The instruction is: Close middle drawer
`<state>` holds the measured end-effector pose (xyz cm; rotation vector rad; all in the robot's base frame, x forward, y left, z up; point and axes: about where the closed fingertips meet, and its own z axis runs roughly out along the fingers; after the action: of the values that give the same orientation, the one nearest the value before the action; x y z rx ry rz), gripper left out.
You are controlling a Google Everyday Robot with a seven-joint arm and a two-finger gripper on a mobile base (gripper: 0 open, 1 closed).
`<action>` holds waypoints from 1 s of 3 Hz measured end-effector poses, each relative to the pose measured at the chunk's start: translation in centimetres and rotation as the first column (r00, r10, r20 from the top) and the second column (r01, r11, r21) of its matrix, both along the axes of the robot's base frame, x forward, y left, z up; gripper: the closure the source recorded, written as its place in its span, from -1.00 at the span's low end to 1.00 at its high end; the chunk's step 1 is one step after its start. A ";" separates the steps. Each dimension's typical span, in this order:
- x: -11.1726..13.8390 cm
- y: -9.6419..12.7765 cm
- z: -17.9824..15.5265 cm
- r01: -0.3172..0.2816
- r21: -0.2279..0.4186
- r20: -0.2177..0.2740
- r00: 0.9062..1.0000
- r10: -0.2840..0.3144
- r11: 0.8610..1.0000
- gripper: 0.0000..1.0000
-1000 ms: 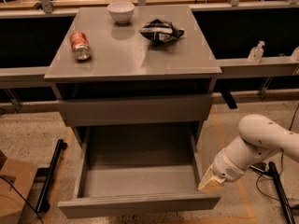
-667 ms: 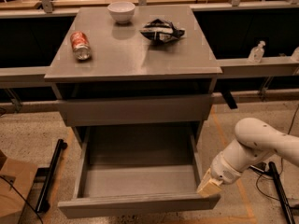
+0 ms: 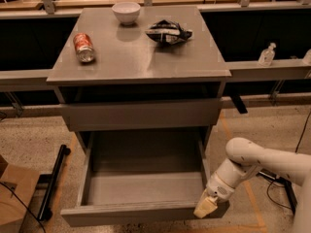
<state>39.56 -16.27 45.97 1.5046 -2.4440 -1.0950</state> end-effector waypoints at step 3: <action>2.5 0.7 -2.4 0.035 0.022 0.086 0.996 -0.037 0.999 1.00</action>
Offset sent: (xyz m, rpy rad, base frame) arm 0.0393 0.0045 -0.0426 -0.0744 -0.3202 -0.1620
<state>42.04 -15.54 43.54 1.5520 -2.5338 -1.0857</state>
